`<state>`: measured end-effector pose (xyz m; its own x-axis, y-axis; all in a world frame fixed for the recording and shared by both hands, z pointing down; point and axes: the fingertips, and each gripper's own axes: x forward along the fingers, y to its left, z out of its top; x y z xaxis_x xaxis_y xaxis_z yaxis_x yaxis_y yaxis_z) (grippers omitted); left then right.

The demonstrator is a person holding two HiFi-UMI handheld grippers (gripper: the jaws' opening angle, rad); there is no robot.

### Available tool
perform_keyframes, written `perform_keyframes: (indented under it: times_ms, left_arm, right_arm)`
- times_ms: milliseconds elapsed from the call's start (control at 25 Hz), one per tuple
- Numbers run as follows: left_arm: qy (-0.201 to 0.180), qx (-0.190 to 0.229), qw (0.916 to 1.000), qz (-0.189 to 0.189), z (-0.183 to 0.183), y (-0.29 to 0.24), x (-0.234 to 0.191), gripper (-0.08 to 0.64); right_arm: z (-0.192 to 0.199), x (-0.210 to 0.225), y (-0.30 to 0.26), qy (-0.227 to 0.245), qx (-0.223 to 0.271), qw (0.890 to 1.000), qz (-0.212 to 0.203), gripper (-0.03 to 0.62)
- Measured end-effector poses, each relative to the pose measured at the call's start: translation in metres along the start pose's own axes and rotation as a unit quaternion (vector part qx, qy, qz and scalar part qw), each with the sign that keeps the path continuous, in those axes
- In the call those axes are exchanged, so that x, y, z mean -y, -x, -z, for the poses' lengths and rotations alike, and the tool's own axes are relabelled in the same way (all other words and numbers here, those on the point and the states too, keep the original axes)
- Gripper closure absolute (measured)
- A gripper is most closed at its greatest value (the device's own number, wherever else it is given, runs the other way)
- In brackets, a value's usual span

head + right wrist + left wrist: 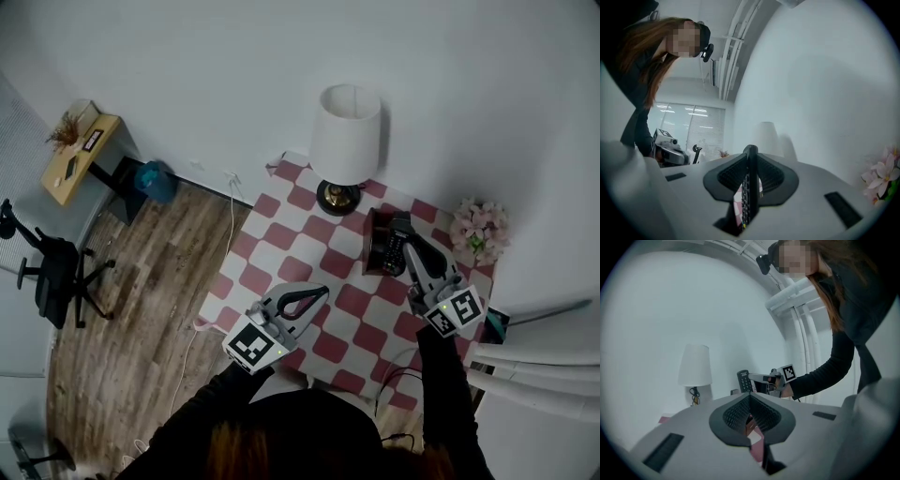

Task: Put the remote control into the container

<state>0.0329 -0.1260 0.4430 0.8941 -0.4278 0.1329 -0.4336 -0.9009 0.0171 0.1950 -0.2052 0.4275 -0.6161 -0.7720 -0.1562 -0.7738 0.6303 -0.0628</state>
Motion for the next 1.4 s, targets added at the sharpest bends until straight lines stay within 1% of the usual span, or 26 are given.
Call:
perform_keyframes:
  times_ms: [80, 200, 280, 320, 400, 440, 560, 680, 760, 880, 1120, 1160, 1200, 1240, 1400]
  left_arm:
    - [-0.012, 0.008, 0.9993, 0.034, -0.001, -0.024, 0.004, 0.558]
    - [-0.029, 0.019, 0.9959, 0.083, -0.003, -0.059, 0.008, 0.558]
    - [-0.025, 0.022, 0.9946, 0.098, -0.002, -0.077, 0.006, 0.554]
    - [-0.021, 0.023, 0.9946, 0.099, -0.001, -0.084, 0.004, 0.539]
    - [-0.013, 0.025, 0.9948, 0.098, -0.001, -0.096, -0.001, 0.458]
    - [-0.01, 0.025, 0.9945, 0.101, 0.0, -0.1, -0.002, 0.444]
    - [-0.014, 0.022, 0.9906, 0.134, 0.002, -0.111, 0.004, 0.427]
    - [-0.024, 0.02, 0.9849, 0.17, 0.002, -0.122, 0.011, 0.369]
    - [-0.03, 0.017, 0.9815, 0.188, 0.002, -0.127, 0.015, 0.348]
    - [-0.031, 0.021, 0.979, 0.2, -0.001, -0.133, 0.019, 0.348]
    - [-0.034, 0.025, 0.9801, 0.194, -0.003, -0.138, 0.016, 0.351]
    - [-0.035, 0.023, 0.9794, 0.198, -0.003, -0.138, 0.017, 0.357]
    - [-0.035, 0.021, 0.9784, 0.203, -0.002, -0.138, 0.018, 0.383]
    - [-0.036, 0.017, 0.9776, 0.207, -0.001, -0.139, 0.018, 0.435]
    - [-0.047, 0.004, 0.9776, 0.205, 0.005, -0.143, 0.014, 0.446]
  right_arm:
    - [-0.006, -0.006, 0.002, -0.004, 0.005, 1.0, -0.008, 0.518]
    - [-0.015, -0.017, 0.004, -0.008, 0.012, 1.0, -0.021, 0.518]
    - [-0.022, -0.024, 0.005, -0.01, 0.016, 0.999, -0.031, 0.518]
    - [-0.025, -0.027, 0.006, -0.011, 0.017, 0.999, -0.036, 0.518]
    - [-0.03, -0.031, 0.008, -0.012, 0.017, 0.999, -0.046, 0.518]
    - [-0.031, -0.034, 0.009, -0.013, 0.017, 0.998, -0.052, 0.518]
    - [-0.034, -0.042, 0.012, -0.01, 0.01, 0.997, -0.072, 0.518]
    - [-0.034, -0.047, 0.014, -0.008, 0.003, 0.996, -0.087, 0.518]
    - [-0.034, -0.048, 0.015, -0.008, 0.001, 0.996, -0.092, 0.518]
    - [-0.034, -0.049, 0.016, -0.008, -0.001, 0.995, -0.096, 0.518]
    - [-0.028, -0.048, 0.015, -0.005, -0.012, 0.995, -0.098, 0.518]
    - [-0.027, -0.047, 0.015, -0.005, -0.014, 0.995, -0.098, 0.518]
    - [-0.026, -0.046, 0.015, -0.005, -0.015, 0.995, -0.097, 0.518]
    - [-0.025, -0.045, 0.015, -0.004, -0.016, 0.995, -0.097, 0.518]
    - [-0.019, -0.04, 0.013, 0.004, -0.029, 0.995, -0.099, 0.518]
